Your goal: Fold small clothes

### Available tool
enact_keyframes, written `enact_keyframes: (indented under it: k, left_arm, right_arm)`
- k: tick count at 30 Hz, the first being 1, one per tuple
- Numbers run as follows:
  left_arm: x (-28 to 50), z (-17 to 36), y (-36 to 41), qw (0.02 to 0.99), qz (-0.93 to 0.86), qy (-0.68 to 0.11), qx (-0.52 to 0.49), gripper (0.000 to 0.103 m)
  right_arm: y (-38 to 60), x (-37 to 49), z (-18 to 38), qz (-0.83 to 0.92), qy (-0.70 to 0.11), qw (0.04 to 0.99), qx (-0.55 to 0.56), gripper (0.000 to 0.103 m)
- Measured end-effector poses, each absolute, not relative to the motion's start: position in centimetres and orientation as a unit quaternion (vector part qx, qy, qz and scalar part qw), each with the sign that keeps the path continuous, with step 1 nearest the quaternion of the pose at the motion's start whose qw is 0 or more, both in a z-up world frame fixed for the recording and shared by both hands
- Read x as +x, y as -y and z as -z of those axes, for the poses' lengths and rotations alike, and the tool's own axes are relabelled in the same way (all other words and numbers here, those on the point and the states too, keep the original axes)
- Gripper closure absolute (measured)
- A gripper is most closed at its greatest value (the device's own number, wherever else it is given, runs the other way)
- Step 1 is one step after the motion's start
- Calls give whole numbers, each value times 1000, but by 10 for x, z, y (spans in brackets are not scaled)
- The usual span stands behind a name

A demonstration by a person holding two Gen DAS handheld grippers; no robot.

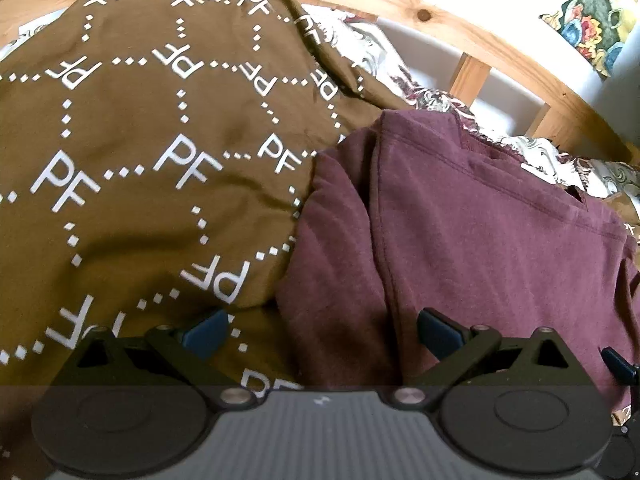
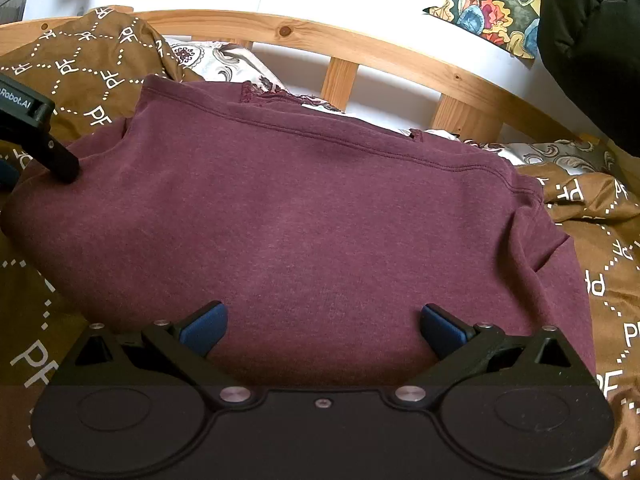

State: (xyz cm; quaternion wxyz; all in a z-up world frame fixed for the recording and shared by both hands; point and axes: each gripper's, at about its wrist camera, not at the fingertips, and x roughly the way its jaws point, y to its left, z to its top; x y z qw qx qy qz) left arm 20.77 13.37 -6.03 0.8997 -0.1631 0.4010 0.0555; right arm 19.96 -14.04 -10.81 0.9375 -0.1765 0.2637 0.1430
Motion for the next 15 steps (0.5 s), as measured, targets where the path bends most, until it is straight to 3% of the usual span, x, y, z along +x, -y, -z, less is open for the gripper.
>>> enact_keyframes:
  k: [12, 15]
  left_arm:
    - [218, 68, -122, 917, -22, -383, -111, 1]
    - [218, 66, -121, 917, -19, -384, -109, 9]
  right_arm:
    - [141, 199, 108, -143, -264, 938, -174, 1]
    - [142, 199, 107, -142, -264, 938, -173, 1]
